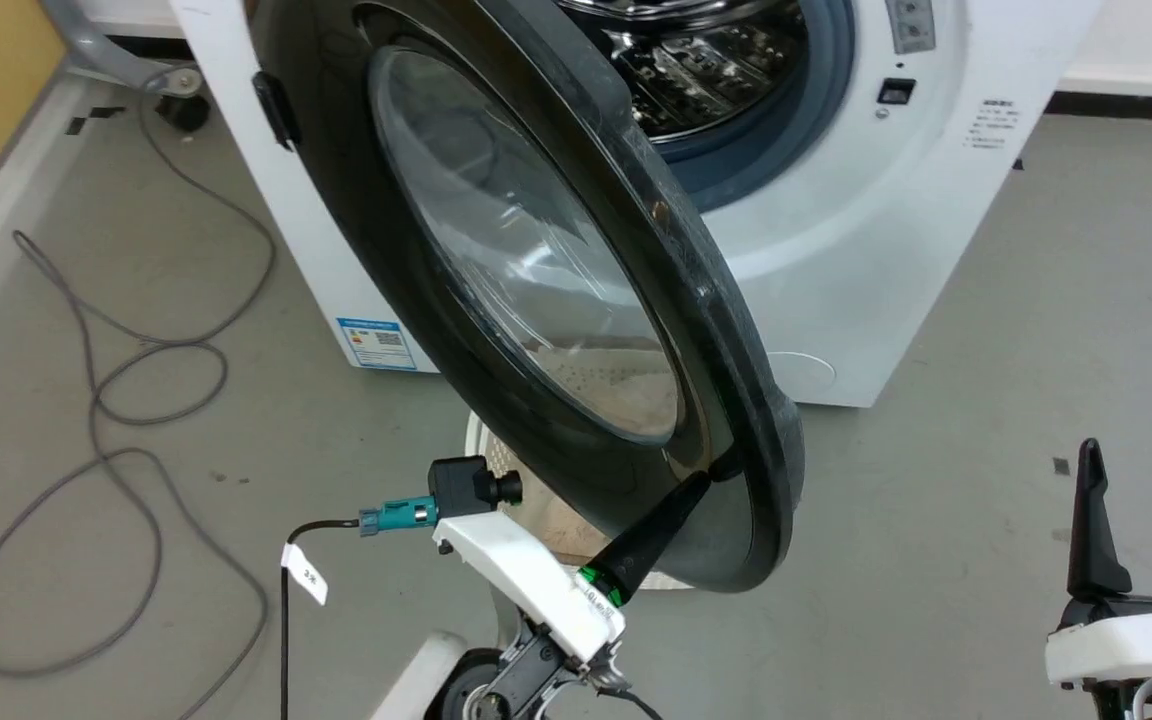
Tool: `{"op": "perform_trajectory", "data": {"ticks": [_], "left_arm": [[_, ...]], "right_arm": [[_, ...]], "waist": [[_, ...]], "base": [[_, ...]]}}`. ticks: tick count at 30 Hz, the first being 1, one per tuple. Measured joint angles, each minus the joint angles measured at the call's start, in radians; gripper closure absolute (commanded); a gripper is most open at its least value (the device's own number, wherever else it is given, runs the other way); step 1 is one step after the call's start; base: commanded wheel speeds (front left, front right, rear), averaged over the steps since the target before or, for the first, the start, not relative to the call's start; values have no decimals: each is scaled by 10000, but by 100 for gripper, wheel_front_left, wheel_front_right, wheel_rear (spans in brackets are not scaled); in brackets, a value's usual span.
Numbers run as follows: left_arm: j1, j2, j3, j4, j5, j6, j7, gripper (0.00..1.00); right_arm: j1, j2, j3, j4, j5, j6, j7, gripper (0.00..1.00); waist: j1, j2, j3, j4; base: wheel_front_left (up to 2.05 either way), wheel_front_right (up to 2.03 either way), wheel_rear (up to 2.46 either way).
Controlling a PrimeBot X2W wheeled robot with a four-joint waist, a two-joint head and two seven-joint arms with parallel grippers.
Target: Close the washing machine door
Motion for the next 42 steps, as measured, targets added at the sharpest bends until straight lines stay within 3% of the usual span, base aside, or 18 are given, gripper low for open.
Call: {"op": "perform_trajectory", "data": {"ticks": [6,11,17,21,25,31,32,34,38,39,40,41,42], "left_arm": [[-241,33,-464,138,82,0,-999,100],[-375,581,-518,-253,489,0,-2307,100],[-599,1710,-261,462,2596,21,-4337,100],[-764,2159,631,953,5386,1183,-4600,100],[-605,1831,2462,165,7958,2222,-4610,100],[496,1363,4052,-803,10598,2744,-4614,100],[673,1306,4209,-930,10911,2830,-4614,76],[995,1266,4405,-1164,11607,2920,-4614,0],[1579,1093,4696,-1499,12318,2917,-4614,0],[1717,1055,4742,-1549,12460,2917,-4614,0],[1848,1018,4807,-1603,12567,2917,-4614,0],[1966,986,4855,-1638,12671,2913,-4614,0],[2064,947,4916,-1685,12761,2913,-4614,0]], "right_arm": [[0,0,136,196,295,0,0,0],[1,2,148,155,445,0,0,0],[1,2,17,-121,543,0,0,0],[-3,6,-146,-374,458,0,0,0],[-147,8,-245,-790,222,0,0,0],[-543,8,-284,-1526,-19,0,0,0],[-626,8,-268,-1651,-48,0,-2,0],[-793,8,-215,-1904,-88,0,-2,0],[-1147,4,-35,-2420,163,-2,-6,0],[-1223,6,48,-2589,215,-2,-6,50],[-1320,6,144,-2775,330,-2,-8,71],[-1430,6,240,-2945,468,-2,-10,100],[-1520,4,360,-3095,594,-2,-10,100]], "waist": [[0,0,-89,-92],[0,0,-324,-25],[0,0,-664,95],[0,0,-859,197],[0,0,-972,316],[0,0,-1084,470],[-1,0,-1103,497],[0,0,-1135,567],[-1,0,-1176,731],[0,0,-1187,775],[-1,0,-1196,817],[0,0,-1205,863],[-1,0,-1214,905]], "base": [[0,0,0],[0,0,0],[0,0,0],[0,0,0],[0,0,0],[0,0,0],[0,0,0],[0,0,0],[0,0,0],[0,0,0],[0,0,0],[0,0,0],[0,0,0]]}}
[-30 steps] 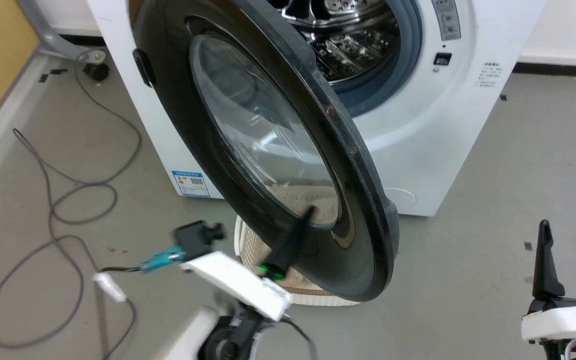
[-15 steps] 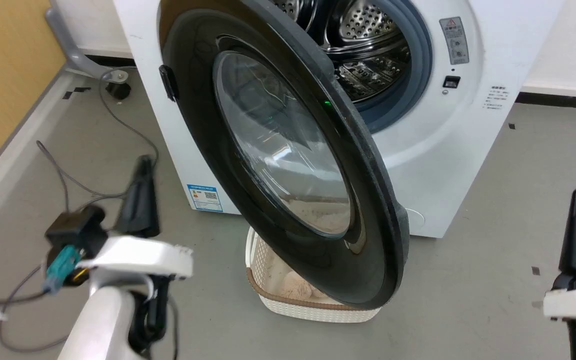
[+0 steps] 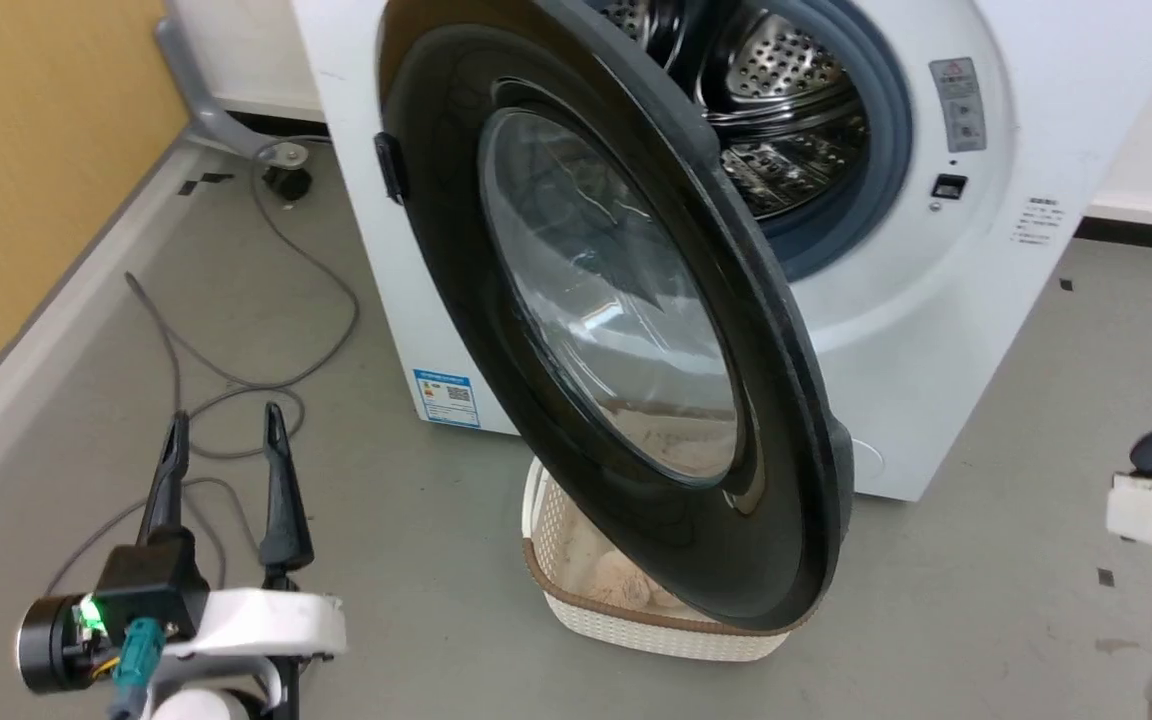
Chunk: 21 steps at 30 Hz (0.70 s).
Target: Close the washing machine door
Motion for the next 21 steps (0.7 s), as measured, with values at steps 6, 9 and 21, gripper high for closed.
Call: {"op": "perform_trajectory", "data": {"ticks": [6,9,21], "left_arm": [[328,-153,173,-174,454,-77,0,0],[453,-213,251,-199,581,-115,0,0],[516,-499,543,-186,830,-353,0,0]], "right_arm": [[-359,-2,903,-769,842,0,0,100],[-513,0,1799,-1139,1026,0,0,100],[-657,-1116,5948,-1446,1346,0,-2,100]], "waist": [[0,0,-47,254],[0,0,-41,332],[0,0,1,308]], "base": [[0,0,0],[0,0,0],[0,0,0]]}}
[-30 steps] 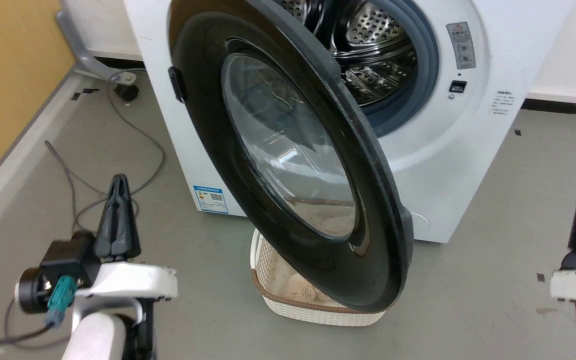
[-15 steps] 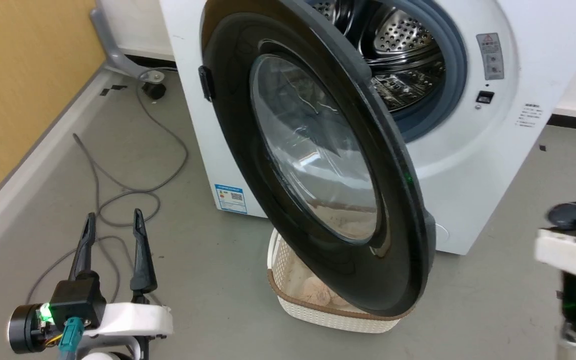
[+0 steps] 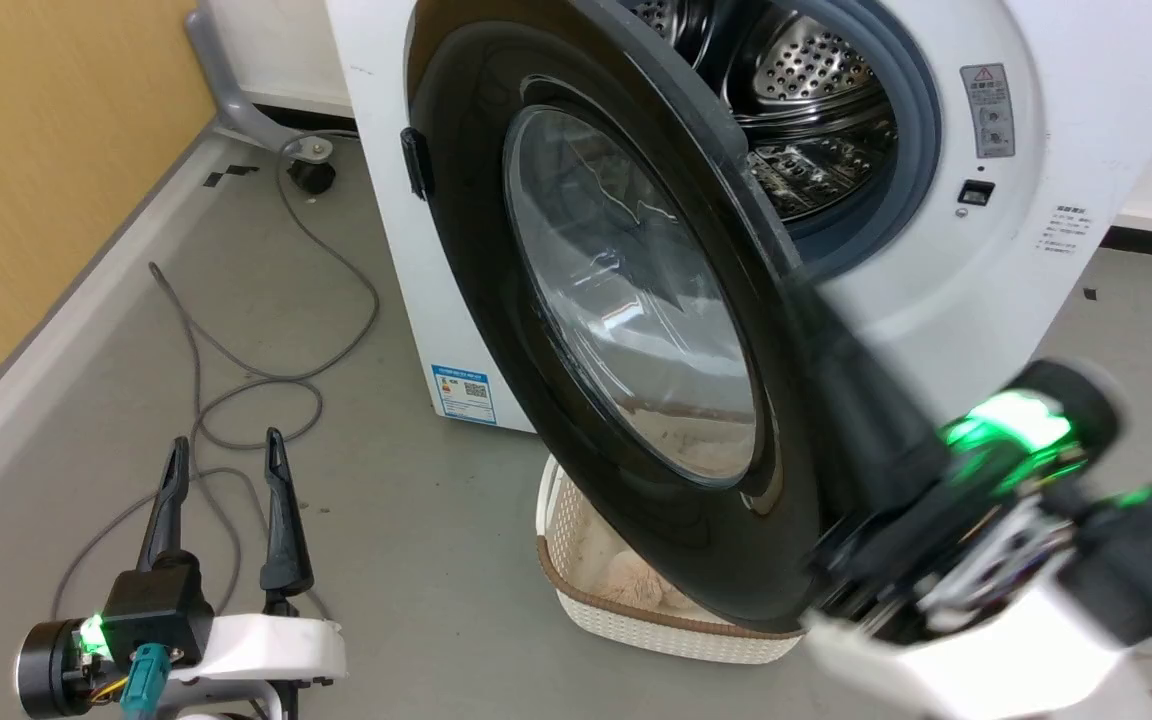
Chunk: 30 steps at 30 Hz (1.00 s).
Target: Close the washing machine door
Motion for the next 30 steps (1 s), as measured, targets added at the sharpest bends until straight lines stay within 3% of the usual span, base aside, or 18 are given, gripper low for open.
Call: {"op": "perform_trajectory", "data": {"ticks": [5,13,16,30], "left_arm": [[5,-88,84,25,75,-13,0,0],[35,-196,58,86,247,-167,0,0],[35,-201,-13,73,343,-272,0,0],[24,-240,-293,184,535,-336,0,0]], "right_arm": [[53,-625,1365,518,-384,2,2,100],[862,-1156,2272,2142,-1310,2,4,100],[1106,-1338,2259,2840,-1749,2,6,100],[1373,-1223,803,4851,-1816,15,4,100]], "waist": [[0,0,-24,-76],[0,0,-34,-156],[0,-1,12,-195],[0,0,370,-426]], "base": [[0,0,0],[0,0,0],[0,0,0],[0,0,0]]}}
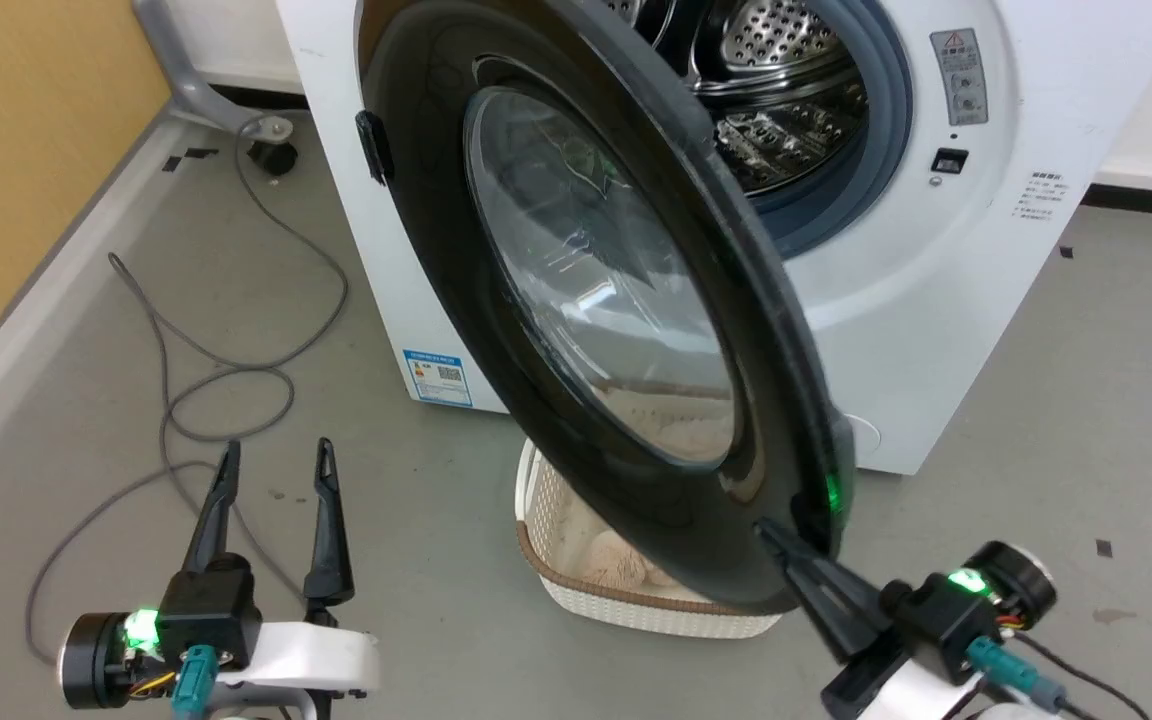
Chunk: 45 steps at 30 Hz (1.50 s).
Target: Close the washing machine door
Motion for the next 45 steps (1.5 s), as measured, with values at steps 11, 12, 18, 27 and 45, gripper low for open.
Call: {"op": "perform_trajectory", "data": {"ticks": [11,12,18,27,45], "left_arm": [[-295,-92,-472,15,46,-31,0,0],[-371,-98,-510,-6,44,-27,0,0],[-919,-196,-704,-100,27,65,0,0],[-1634,-261,-953,-196,-75,167,0,0],[-2099,-282,-1189,-265,-322,420,0,0]], "right_arm": [[-575,65,-1919,529,40,12,0,100],[-721,67,-2140,570,35,12,0,100],[-1804,199,-3331,1089,58,8,0,100],[-3859,-90,-3777,2487,-59,10,-2,100],[-7147,-859,-4573,5492,-456,8,2,100]], "waist": [[0,0,672,-15],[0,0,780,-18],[0,0,1557,-6],[1,0,2731,163],[1,0,3576,566]], "base": [[0,0,0],[0,0,0],[0,0,0],[0,0,0],[0,0,0]]}}
